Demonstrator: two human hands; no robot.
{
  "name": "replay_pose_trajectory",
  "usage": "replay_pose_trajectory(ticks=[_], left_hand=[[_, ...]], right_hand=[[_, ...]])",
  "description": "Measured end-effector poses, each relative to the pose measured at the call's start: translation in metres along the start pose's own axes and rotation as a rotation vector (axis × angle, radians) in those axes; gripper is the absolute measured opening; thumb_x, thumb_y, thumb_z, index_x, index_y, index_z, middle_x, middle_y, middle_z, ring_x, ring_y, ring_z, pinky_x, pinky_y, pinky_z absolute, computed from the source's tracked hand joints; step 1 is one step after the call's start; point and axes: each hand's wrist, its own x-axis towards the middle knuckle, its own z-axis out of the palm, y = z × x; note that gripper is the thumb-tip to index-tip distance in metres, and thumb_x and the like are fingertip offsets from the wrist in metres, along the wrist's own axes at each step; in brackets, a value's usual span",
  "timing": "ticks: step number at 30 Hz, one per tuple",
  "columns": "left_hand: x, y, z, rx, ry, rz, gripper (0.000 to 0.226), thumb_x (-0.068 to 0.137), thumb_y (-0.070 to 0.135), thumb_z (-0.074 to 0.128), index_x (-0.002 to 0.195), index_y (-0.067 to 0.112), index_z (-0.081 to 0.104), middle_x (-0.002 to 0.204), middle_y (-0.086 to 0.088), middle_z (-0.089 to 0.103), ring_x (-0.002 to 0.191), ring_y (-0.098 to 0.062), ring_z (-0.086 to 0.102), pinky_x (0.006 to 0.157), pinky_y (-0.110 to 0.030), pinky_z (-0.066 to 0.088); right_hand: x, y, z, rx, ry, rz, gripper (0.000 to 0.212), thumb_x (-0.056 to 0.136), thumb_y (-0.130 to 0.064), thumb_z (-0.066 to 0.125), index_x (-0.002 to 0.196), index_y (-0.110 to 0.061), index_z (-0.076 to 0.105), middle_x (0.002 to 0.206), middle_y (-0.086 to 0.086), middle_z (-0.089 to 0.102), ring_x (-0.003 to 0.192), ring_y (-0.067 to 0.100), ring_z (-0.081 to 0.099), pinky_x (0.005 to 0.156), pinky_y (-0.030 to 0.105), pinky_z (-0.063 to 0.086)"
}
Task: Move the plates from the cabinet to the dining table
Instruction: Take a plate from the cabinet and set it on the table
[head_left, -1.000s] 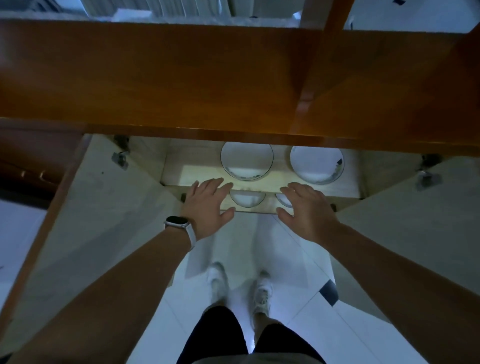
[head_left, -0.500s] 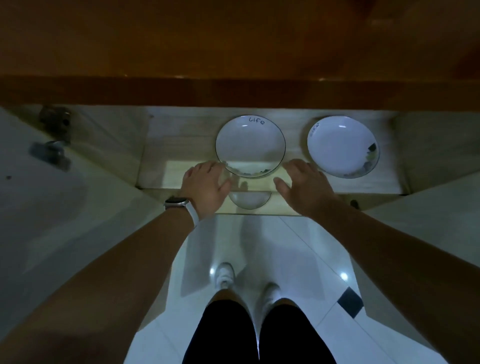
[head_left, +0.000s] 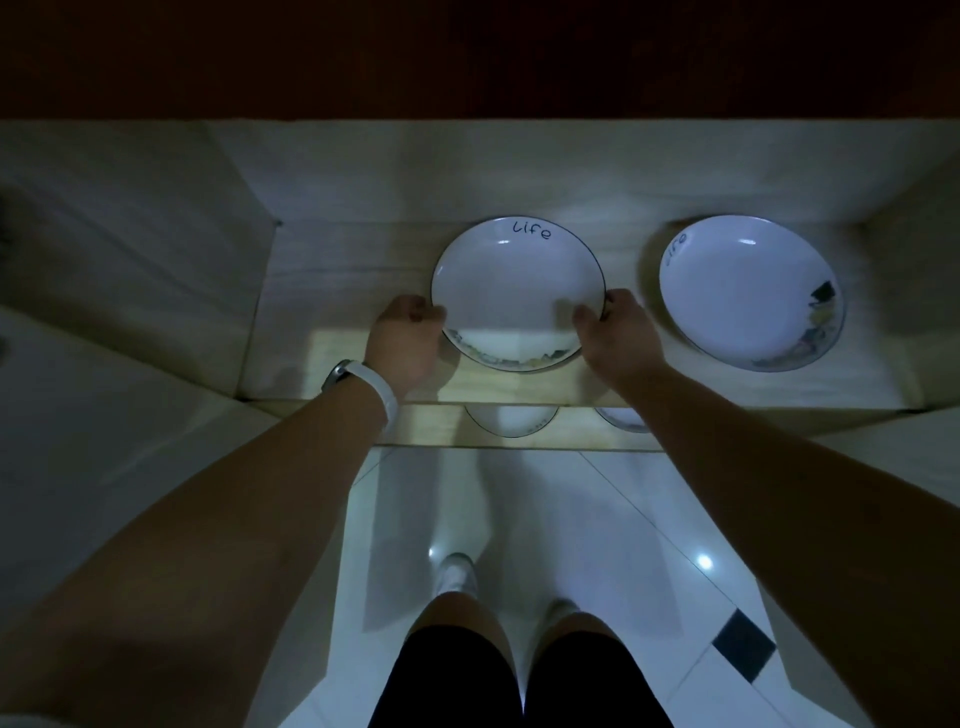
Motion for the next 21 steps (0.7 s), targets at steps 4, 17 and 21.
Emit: replay_pose_trajectory(ticks=[4,17,21], left_hand=[[0.014,0.008,0.006,0.052,-0.034,0.005,0.029,0.086,0.02,0.048,0.08,-0.007,0.057,0.067,-0.012,0.052,0.061,-0.02,0.046,0.054,-0.028,0.032],[0.0,0.012,0.022,0.001,0.072,0.082,0.017,0.091,0.006,0.048,0.107,0.003,0.053,0.091,-0.006,0.057,0.078,-0.022,0.054,0.051,-0.016,0.039],[-0.023,0.017,0.016,-0.025,0.075,0.111,0.018,0.094,0.003,0.047,0.11,0.001,0.054,0.095,-0.008,0.059,0.082,-0.021,0.054,0.048,-0.003,0.036]], right_hand=[[0.011,0.0,0.001,0.063,-0.037,0.025,0.038,0.093,-0.037,0.048,0.115,-0.007,0.056,0.099,0.007,0.061,0.089,0.026,0.056,0.074,0.029,0.038],[0.011,0.001,-0.009,0.189,-0.088,0.056,0.019,0.085,-0.023,0.05,0.1,-0.013,0.054,0.091,0.008,0.062,0.084,0.03,0.063,0.071,0.044,0.057],[-0.012,0.001,-0.02,0.249,-0.062,0.035,0.012,0.091,-0.019,0.05,0.103,-0.016,0.052,0.082,0.001,0.058,0.071,0.018,0.057,0.055,0.03,0.046]])
